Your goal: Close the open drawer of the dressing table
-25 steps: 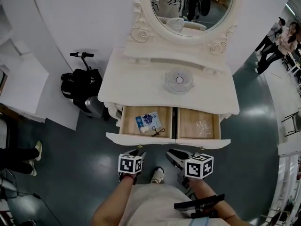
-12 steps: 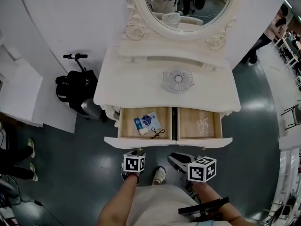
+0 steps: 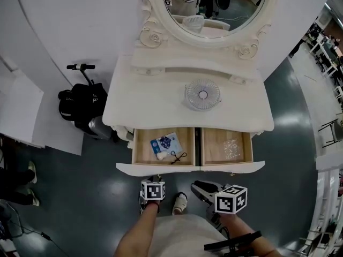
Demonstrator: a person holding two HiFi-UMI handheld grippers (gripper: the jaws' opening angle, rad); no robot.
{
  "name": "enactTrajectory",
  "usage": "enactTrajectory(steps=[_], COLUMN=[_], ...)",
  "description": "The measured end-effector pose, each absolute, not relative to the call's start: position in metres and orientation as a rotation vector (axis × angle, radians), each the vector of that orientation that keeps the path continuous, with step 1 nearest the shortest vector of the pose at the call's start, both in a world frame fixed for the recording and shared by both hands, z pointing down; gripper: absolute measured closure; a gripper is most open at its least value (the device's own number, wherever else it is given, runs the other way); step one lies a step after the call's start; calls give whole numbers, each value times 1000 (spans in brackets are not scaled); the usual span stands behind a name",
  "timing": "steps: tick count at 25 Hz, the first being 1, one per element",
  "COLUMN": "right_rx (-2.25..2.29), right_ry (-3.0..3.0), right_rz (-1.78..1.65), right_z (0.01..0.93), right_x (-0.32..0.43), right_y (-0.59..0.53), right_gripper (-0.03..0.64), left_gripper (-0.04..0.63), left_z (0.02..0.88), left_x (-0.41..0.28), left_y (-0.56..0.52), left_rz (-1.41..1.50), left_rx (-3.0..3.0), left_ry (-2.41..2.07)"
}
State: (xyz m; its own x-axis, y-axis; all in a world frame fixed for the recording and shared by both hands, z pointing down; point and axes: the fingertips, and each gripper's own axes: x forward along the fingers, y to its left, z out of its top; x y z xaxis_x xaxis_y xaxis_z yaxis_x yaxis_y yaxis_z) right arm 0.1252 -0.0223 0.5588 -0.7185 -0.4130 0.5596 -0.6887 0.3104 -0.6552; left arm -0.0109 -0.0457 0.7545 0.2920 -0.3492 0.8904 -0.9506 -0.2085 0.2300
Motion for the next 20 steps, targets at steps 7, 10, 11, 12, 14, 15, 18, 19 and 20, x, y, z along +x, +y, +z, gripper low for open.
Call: enactTrajectory(steps=[7,10,11,12,14,15,18,19,20], right_rx=[1003,1011,1013,1015,1020,1023,1035,1038,1041], right_ry=[-2271,-2259,-2254,-2249,-2241,-2238,-2233,-2231,-2230], right_rz=[1383,1391,1393,1397,1402,1403,1404,1406,1407], right_z=[565,568,569,569,571,571,572,572,572], right_x=[127,130,131,132,134,135,139,139,140], right_y=[-22,-20,-19,-18,-17,-17,-19,-19,-20], right_gripper=[534,534,534,534,534,534,534,534,534], left_gripper=[413,413,413,413,415,425,456,457,457], left_z=[764,770,773,775,779,779,778,778,778], left_x=[-4,-3,-3,-4,-5,-5,-6,-6,-6], left_y=[-43,-46,-47,-47,-47,-48,-49,-50,-51], left_rz=[910,911,915,920,938,950,978,984,989], left_rx=[1701,1711,1711,1708,1697,1693,1694,1699,1704], left_ry=[-1184,-1183,-1185,-1186,-1180,-1174,-1153,-1148,-1145])
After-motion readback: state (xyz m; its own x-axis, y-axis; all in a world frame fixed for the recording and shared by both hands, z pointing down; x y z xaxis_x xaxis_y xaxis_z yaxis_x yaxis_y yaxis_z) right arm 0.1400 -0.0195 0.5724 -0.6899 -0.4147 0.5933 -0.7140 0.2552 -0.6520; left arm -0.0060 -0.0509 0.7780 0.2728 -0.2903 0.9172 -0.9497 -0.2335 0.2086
